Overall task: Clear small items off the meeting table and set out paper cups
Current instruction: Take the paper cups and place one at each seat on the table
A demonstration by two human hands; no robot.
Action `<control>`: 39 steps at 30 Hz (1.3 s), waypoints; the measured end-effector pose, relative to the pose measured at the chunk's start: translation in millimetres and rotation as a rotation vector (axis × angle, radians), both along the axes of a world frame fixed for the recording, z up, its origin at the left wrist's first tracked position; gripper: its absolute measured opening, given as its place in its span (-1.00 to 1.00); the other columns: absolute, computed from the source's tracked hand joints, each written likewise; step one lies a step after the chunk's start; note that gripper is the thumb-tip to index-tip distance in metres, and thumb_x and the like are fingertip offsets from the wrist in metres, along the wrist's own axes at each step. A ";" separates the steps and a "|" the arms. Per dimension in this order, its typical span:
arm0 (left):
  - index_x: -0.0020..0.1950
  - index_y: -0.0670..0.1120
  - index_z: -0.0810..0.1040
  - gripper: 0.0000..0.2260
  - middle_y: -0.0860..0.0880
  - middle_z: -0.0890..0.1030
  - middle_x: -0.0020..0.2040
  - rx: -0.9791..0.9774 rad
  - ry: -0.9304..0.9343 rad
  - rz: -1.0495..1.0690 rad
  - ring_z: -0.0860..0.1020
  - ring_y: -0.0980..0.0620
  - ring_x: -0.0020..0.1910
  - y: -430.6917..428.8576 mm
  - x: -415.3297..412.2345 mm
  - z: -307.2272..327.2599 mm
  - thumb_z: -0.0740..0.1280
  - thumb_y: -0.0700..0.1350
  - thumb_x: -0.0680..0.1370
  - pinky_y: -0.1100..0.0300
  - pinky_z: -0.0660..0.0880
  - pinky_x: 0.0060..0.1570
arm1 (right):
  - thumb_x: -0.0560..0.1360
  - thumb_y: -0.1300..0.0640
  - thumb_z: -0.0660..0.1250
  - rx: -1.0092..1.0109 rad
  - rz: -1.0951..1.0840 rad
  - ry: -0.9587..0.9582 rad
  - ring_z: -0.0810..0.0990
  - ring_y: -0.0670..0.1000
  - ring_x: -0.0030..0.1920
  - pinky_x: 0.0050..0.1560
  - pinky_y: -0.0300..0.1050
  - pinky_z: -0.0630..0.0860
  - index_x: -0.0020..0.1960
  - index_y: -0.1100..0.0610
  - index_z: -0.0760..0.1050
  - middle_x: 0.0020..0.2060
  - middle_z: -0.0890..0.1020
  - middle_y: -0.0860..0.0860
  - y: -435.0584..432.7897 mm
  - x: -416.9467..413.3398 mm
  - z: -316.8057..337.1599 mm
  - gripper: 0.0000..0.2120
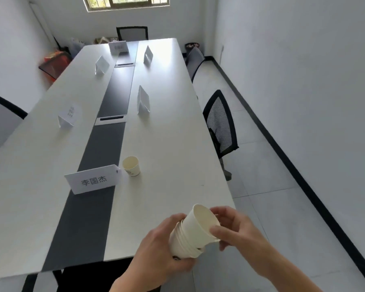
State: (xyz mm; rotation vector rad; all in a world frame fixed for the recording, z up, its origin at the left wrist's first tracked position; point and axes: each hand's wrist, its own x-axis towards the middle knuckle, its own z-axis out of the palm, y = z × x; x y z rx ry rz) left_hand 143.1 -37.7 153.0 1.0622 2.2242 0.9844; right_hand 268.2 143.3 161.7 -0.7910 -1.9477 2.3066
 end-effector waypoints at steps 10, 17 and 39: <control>0.24 0.24 0.36 -0.37 0.08 0.63 -0.08 -0.102 -0.139 -0.144 0.60 0.09 -0.15 165.3 77.5 -18.8 0.49 0.17 0.22 0.19 0.59 -0.09 | 0.05 0.02 0.58 0.020 -0.429 0.036 0.66 -0.12 -0.16 -0.17 -0.24 0.60 0.17 0.07 0.50 -0.18 0.68 -0.11 138.8 131.8 -12.8 -0.30; 0.16 0.19 0.46 -0.42 0.04 0.66 -0.07 -0.085 -0.280 -0.071 0.61 0.09 -0.11 243.0 85.4 -36.4 0.54 0.16 0.19 0.08 0.62 -0.07 | 0.07 -0.13 0.56 0.234 -0.505 -0.141 0.65 -0.13 -0.05 -0.16 -0.22 0.60 0.15 -0.15 0.50 -0.06 0.66 -0.17 240.7 204.5 -32.3 -0.35; 0.05 0.20 0.57 -0.42 0.00 0.69 0.01 0.022 -0.502 -0.106 0.68 0.05 -0.04 646.9 -90.6 -4.0 0.62 0.24 0.08 0.10 0.60 -0.02 | 0.07 -0.29 0.57 0.314 -0.387 -0.301 0.66 -0.19 -0.03 -0.11 -0.30 0.54 0.12 -0.14 0.53 -0.03 0.70 -0.19 622.2 107.2 -12.5 -0.33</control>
